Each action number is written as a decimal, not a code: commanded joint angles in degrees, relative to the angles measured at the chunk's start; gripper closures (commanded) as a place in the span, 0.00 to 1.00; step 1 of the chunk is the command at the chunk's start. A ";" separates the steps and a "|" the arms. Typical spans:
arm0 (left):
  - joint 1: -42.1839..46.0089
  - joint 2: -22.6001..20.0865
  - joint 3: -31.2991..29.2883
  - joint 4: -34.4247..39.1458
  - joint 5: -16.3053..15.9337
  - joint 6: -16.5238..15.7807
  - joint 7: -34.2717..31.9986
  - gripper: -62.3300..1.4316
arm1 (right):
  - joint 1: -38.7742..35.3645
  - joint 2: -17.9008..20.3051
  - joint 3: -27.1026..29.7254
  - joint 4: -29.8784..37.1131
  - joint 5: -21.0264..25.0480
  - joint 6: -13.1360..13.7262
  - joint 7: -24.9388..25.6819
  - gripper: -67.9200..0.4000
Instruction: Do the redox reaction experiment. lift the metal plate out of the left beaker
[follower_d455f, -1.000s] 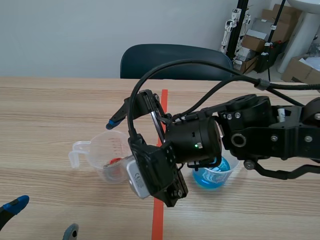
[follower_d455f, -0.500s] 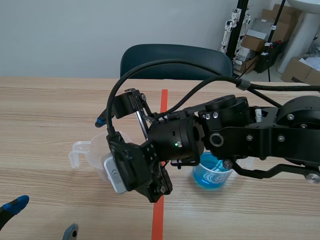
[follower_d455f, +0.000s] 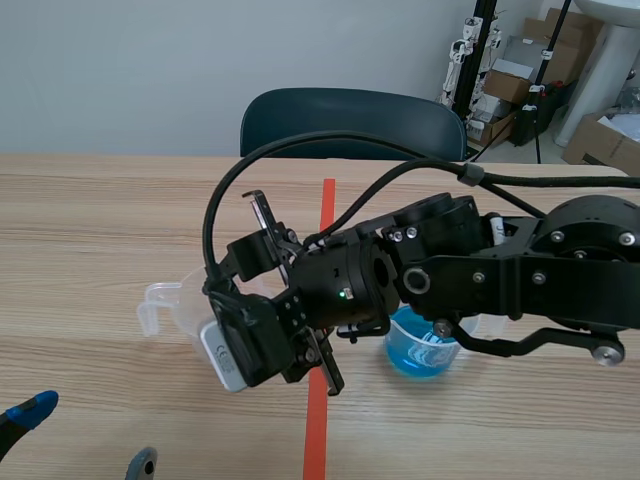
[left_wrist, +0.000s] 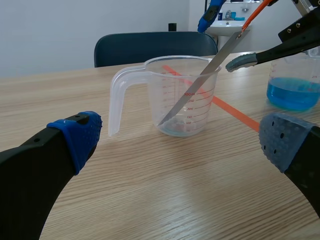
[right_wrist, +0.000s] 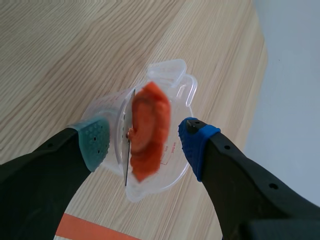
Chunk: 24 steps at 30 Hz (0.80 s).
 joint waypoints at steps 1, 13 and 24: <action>0.15 -0.04 -0.28 0.46 -0.39 -0.13 -1.25 0.00 | 1.46 -0.31 -0.70 0.87 0.37 -0.61 0.04 0.54; 0.15 -0.04 -0.28 0.46 -0.39 -0.13 -1.22 0.00 | 1.44 2.08 -0.70 3.89 0.42 -0.81 1.53 0.65; 0.15 -0.04 -0.28 0.46 -0.39 -0.13 -1.22 0.00 | 1.27 2.84 -0.70 3.87 0.42 -0.79 0.20 0.73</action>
